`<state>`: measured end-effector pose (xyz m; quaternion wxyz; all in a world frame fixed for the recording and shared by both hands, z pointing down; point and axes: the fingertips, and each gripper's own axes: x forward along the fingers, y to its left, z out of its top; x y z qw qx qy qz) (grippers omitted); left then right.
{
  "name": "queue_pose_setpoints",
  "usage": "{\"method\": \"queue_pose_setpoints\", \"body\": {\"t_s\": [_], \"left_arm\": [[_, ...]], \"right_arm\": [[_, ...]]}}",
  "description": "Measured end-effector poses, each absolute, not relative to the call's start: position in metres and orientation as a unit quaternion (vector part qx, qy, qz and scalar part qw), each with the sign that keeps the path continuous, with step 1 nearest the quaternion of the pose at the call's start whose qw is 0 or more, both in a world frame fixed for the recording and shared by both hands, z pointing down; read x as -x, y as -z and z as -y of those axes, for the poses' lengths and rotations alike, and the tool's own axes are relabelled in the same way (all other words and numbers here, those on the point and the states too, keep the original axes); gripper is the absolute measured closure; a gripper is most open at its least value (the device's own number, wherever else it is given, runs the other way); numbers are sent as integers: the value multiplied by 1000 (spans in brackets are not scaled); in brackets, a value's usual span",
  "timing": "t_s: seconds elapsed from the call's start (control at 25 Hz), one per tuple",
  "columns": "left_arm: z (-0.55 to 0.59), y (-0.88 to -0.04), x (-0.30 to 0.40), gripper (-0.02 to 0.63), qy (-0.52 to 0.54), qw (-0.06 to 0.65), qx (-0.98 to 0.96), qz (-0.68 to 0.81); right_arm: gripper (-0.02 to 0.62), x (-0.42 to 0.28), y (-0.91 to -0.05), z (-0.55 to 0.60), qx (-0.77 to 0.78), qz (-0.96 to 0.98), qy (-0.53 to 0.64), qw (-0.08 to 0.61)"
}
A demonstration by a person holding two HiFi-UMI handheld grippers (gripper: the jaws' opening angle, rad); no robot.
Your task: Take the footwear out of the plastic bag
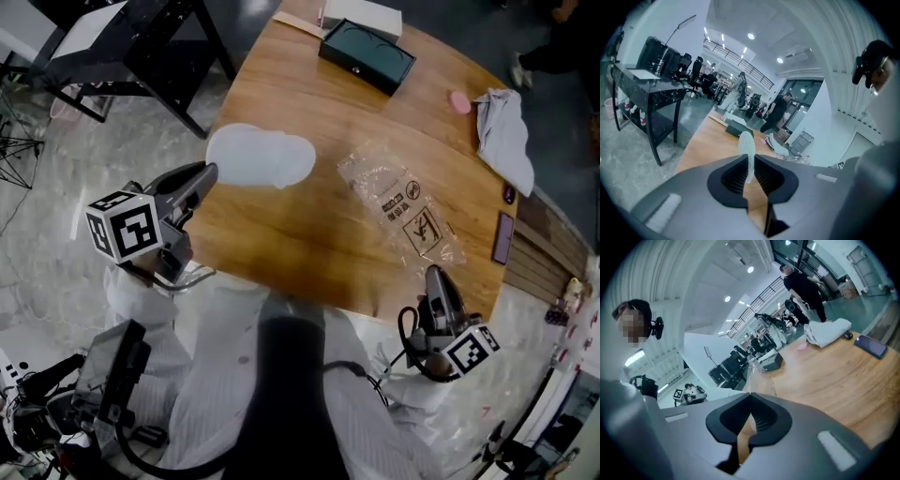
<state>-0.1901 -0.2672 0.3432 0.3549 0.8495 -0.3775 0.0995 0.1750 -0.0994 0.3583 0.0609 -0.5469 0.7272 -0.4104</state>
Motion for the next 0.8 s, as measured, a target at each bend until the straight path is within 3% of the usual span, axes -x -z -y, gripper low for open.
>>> {"method": "queue_pose_setpoints", "body": {"t_s": [0.16,0.8], "left_arm": [[265,-337,164,568,-82,331,-851,399],[242,-333,123,568,-70,333,-853,395]], "right_arm": [[581,-150,-350,123,581,-731,357,24],[583,-134,-335,125,595,-742,308,14]]}}
